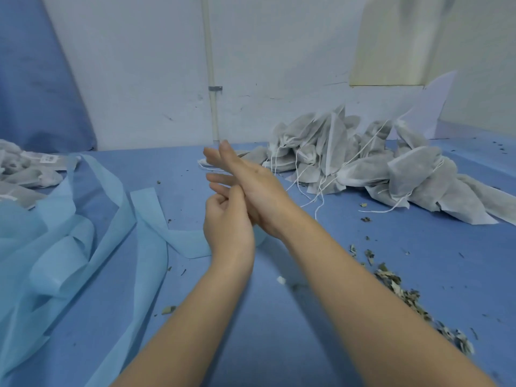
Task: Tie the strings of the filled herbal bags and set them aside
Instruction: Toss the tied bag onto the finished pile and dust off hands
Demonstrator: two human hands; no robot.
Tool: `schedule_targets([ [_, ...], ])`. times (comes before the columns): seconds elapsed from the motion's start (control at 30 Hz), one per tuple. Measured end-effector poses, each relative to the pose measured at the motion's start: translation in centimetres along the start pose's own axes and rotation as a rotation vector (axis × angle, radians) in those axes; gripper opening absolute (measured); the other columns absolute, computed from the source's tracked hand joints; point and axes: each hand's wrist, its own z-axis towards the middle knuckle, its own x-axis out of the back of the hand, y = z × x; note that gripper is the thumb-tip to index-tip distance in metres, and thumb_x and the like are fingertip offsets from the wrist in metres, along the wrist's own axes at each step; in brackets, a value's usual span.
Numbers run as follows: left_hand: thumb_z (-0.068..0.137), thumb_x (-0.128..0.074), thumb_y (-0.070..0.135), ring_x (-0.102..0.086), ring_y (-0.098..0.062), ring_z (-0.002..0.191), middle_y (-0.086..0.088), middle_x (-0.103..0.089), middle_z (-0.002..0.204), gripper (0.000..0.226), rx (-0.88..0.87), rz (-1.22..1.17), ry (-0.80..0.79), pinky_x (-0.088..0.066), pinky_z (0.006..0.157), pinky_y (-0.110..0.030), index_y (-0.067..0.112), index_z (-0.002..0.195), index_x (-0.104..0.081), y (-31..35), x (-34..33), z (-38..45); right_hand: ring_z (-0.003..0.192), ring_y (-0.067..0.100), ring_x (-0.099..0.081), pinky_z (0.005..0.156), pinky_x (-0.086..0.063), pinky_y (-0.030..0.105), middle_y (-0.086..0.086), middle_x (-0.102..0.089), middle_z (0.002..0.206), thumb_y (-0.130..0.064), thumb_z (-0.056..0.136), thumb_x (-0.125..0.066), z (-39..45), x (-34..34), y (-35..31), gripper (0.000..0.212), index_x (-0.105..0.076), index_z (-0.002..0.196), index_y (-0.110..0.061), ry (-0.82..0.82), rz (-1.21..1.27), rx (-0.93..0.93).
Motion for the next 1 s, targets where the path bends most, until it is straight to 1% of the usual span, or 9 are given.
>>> schedule_targets([
  [0.1, 0.074, -0.055, 0.034, -0.068, -0.026, 0.083, -0.003, -0.069, 0.080, 0.029, -0.055, 0.104, -0.050, -0.052, 0.086, -0.049, 0.010, 0.088, -0.059, -0.6, 0.0, -0.2, 0.082, 0.005, -0.069, 0.071, -0.054, 0.018, -0.008, -0.071, 0.098, -0.037, 0.094, -0.057, -0.6, 1.6, 0.6, 0.019, -0.072, 0.093, -0.025, 0.139, -0.030, 0.023],
  [0.2, 0.086, -0.056, 0.016, -0.068, -0.019, 0.084, 0.005, -0.070, 0.089, 0.010, -0.126, 0.166, -0.029, -0.051, 0.086, -0.040, 0.025, 0.089, -0.058, -1.3, 0.2, 0.0, 0.077, 0.012, -0.064, 0.075, -0.054, 0.028, -0.002, -0.069, 0.082, -0.023, 0.095, -0.056, -0.5, 3.9, 1.7, 0.020, -0.072, 0.084, -0.019, 0.344, -0.224, 0.077],
  [0.3, 0.086, -0.054, 0.011, -0.067, -0.016, 0.087, 0.012, -0.068, 0.091, 0.019, -0.190, 0.218, 0.013, -0.045, 0.074, -0.027, 0.030, 0.084, -0.055, -1.2, 0.5, 0.3, 0.068, 0.018, -0.046, 0.061, -0.038, 0.023, 0.001, -0.052, 0.063, -0.021, 0.093, -0.052, 0.1, 7.0, 3.2, 0.032, -0.061, 0.064, -0.014, 0.482, -0.711, 0.040],
  [0.37, 0.086, -0.053, 0.010, -0.067, -0.017, 0.084, 0.013, -0.067, 0.084, 0.020, -0.194, 0.209, 0.039, -0.042, 0.068, -0.025, 0.029, 0.081, -0.056, -1.3, 0.7, 0.4, 0.073, 0.025, -0.042, 0.059, -0.034, 0.025, 0.011, -0.048, 0.069, -0.019, 0.093, -0.046, 0.7, 9.4, 4.3, 0.034, -0.052, 0.061, -0.011, 0.481, -1.053, -0.044],
  [0.43, 0.086, -0.052, 0.008, -0.067, -0.019, 0.082, 0.016, -0.066, 0.075, 0.022, -0.182, 0.201, 0.065, -0.043, 0.066, -0.025, 0.029, 0.078, -0.056, -1.4, 0.8, 0.7, 0.108, 0.031, -0.045, 0.087, -0.040, 0.030, 0.015, -0.058, 0.111, -0.025, 0.098, -0.040, 1.5, 11.6, 5.1, 0.037, -0.068, 0.091, -0.002, 0.417, -1.282, -0.171],
  [0.5, 0.085, -0.051, 0.006, -0.067, -0.021, 0.079, 0.019, -0.064, 0.063, 0.024, -0.172, 0.193, 0.082, -0.046, 0.068, -0.029, 0.028, 0.076, -0.055, -1.5, 0.8, 0.9, 0.130, 0.029, -0.029, 0.104, -0.029, 0.036, 0.007, -0.043, 0.140, -0.033, 0.101, -0.033, 2.2, 13.1, 5.7, 0.042, -0.061, 0.122, -0.009, 0.340, -1.414, -0.262],
  [0.63, 0.086, -0.051, 0.004, -0.064, -0.009, 0.064, 0.014, -0.064, 0.073, 0.026, -0.194, 0.185, 0.079, -0.049, 0.068, -0.029, 0.027, 0.075, -0.055, -1.6, 0.8, 0.8, 0.131, 0.027, -0.028, 0.101, -0.025, 0.038, 0.004, -0.044, 0.138, -0.041, 0.101, -0.026, 3.1, 14.1, 6.1, 0.044, -0.052, 0.130, -0.022, 0.244, -1.497, -0.310],
  [0.8, 0.087, -0.051, 0.005, -0.058, 0.003, 0.049, 0.010, -0.064, 0.082, 0.026, -0.192, 0.165, 0.083, -0.044, 0.055, -0.015, 0.027, 0.075, -0.055, -1.6, 0.8, 0.9, 0.128, 0.023, -0.029, 0.093, -0.024, 0.038, 0.001, -0.048, 0.132, -0.039, 0.102, -0.023, 3.0, 14.2, 6.0, 0.041, -0.053, 0.111, -0.012, 0.250, -1.530, -0.317],
  [1.0, 0.086, -0.052, 0.006, -0.063, -0.017, 0.070, 0.008, -0.065, 0.087, 0.024, -0.168, 0.183, 0.089, -0.044, 0.068, -0.027, 0.027, 0.075, -0.055, -1.7, 0.7, 0.6, 0.123, 0.026, -0.031, 0.086, -0.024, 0.036, 0.006, -0.054, 0.119, -0.037, 0.102, -0.029, 2.2, 13.8, 5.4, 0.037, -0.051, 0.090, -0.010, 0.243, -1.458, -0.267],
])
